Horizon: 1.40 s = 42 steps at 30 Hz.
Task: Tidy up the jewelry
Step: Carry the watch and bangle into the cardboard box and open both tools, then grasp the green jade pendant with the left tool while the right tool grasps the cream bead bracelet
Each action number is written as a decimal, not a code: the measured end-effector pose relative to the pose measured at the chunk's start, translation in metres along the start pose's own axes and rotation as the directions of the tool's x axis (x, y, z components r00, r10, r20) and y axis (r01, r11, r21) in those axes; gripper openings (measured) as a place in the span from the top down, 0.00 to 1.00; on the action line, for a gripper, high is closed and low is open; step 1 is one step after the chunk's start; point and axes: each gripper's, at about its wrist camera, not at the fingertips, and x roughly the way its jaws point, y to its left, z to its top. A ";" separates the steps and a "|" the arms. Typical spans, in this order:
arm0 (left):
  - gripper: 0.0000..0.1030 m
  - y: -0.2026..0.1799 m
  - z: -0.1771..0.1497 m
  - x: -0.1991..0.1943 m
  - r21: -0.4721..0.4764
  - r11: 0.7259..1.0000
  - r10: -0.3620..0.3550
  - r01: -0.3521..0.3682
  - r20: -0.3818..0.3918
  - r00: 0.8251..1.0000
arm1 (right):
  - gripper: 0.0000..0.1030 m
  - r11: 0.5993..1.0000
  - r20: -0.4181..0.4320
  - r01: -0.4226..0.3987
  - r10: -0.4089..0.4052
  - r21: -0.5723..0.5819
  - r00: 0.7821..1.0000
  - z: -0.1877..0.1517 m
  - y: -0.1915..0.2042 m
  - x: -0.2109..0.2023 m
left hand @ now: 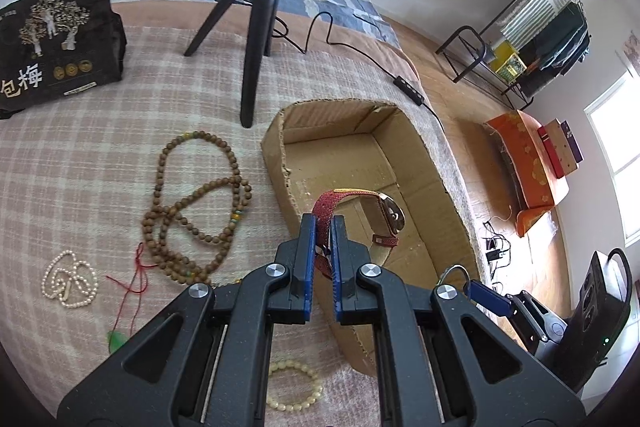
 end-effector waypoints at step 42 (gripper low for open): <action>0.71 0.094 -0.033 -0.124 0.049 0.982 0.171 -0.181 0.150 0.974 | 0.20 0.996 0.097 -0.091 0.093 -0.023 0.991 0.013 0.035 -0.022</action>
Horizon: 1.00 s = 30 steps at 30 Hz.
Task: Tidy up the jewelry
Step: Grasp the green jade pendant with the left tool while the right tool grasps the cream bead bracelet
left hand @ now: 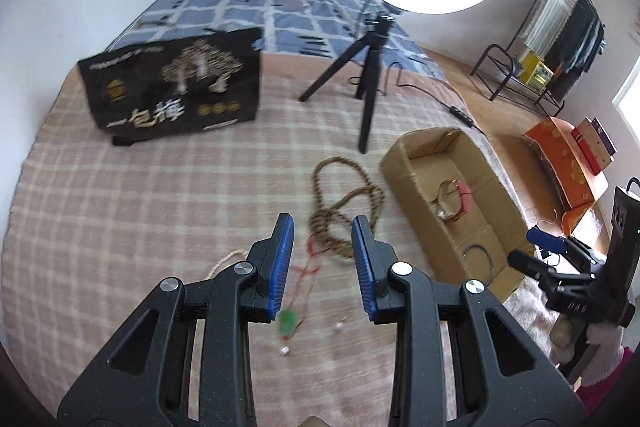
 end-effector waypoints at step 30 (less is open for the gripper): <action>0.71 0.034 -0.076 0.070 0.000 0.995 -0.094 0.098 -0.293 0.952 | 0.36 0.960 -0.251 -0.164 0.105 -0.228 0.962 -0.058 0.082 0.055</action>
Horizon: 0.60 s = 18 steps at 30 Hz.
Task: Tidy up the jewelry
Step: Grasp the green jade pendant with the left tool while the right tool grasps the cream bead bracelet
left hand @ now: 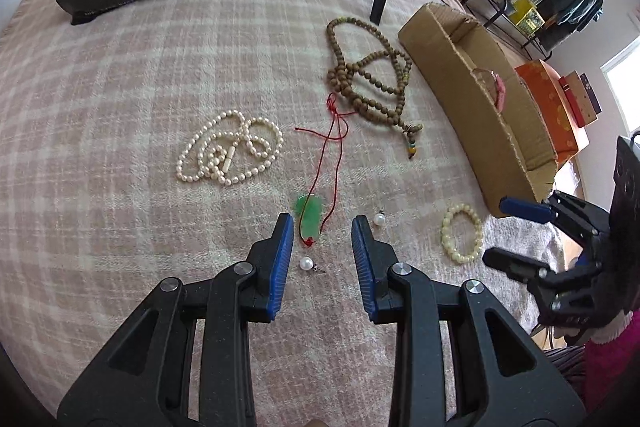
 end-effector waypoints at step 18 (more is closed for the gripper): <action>0.71 -0.005 0.002 0.032 0.078 0.992 0.106 -0.103 -0.036 0.994 | 0.47 0.995 -0.105 0.020 -0.030 -0.097 0.994 -0.018 0.019 0.025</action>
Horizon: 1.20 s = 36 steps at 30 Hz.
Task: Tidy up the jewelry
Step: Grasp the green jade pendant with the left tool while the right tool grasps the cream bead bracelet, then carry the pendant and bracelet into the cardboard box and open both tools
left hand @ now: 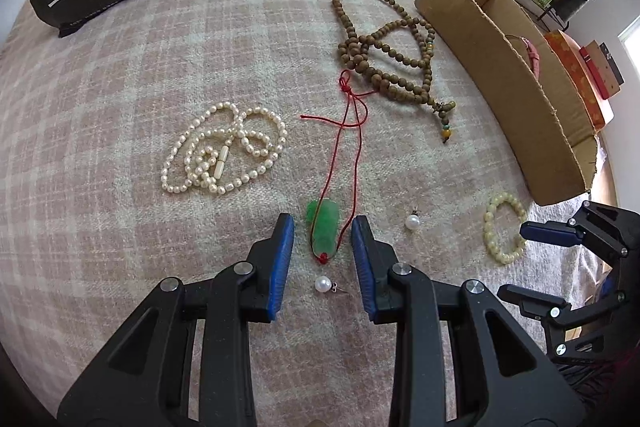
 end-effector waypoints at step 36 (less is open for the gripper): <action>0.86 0.007 0.010 -0.052 -0.043 0.998 -0.035 0.041 0.138 0.990 | 0.95 0.999 0.054 0.037 -0.036 0.000 0.998 0.010 0.002 -0.012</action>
